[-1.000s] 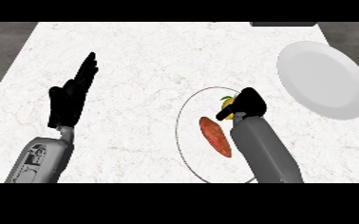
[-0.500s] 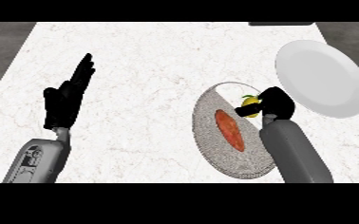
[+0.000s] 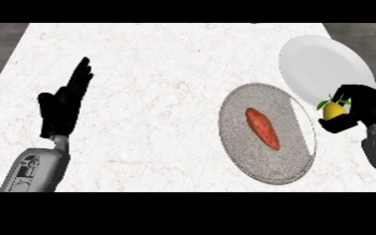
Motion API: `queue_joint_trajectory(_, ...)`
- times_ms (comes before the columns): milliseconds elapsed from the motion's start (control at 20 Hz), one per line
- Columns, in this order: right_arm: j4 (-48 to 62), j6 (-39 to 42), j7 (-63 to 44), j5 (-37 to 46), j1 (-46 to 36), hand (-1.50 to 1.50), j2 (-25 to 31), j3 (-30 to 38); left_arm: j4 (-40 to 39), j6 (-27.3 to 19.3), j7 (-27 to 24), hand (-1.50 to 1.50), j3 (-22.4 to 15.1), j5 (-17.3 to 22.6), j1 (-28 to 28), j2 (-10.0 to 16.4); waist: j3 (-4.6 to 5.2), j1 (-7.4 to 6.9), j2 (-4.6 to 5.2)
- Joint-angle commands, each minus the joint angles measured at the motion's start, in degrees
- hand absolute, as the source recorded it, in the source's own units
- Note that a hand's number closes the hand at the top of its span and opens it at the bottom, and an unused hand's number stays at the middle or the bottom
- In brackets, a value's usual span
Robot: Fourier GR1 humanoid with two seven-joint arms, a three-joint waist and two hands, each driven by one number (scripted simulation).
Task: Pick the lemon from the placemat and place it in the plate
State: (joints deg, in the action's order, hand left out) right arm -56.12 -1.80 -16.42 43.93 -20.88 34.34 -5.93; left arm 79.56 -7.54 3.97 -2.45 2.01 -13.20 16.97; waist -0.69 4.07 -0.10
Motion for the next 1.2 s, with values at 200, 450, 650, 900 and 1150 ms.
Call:
queue_joint_trajectory(200, -0.04, -1.84, 32.07, -13.48, -1.72, 1.50, 13.85, 12.95, 0.92, 0.13, -0.04, 0.00, 0.50, 0.06, 0.60, 0.73, -0.40, -0.83, 0.04)
queue_joint_trajectory(450, 4.08, 3.34, 51.64, -22.45, -1.86, 1.50, 18.49, 19.56, 1.69, -0.02, 0.34, 0.00, -0.56, -0.25, -0.37, -0.28, -0.31, -2.06, 0.55)
queue_joint_trajectory(650, 11.71, 11.55, 65.39, -27.61, -1.58, 1.50, 23.00, 23.64, 1.38, 0.90, -0.13, 0.00, -2.03, -0.71, 0.19, -0.87, 0.04, -4.05, 1.07)
queue_joint_trajectory(900, 24.92, 17.89, 72.73, -25.35, -5.67, 1.50, 24.33, 21.77, 1.33, 0.80, 1.41, 0.00, -3.72, -1.86, -3.89, -2.25, 0.27, -7.00, 1.49)
queue_joint_trajectory(1150, 31.00, 14.08, 74.43, -20.23, -12.13, 1.50, 18.89, 17.38, 1.14, 2.22, 2.01, 0.00, -3.22, -1.33, -4.39, -1.80, 0.36, -7.78, 1.32)
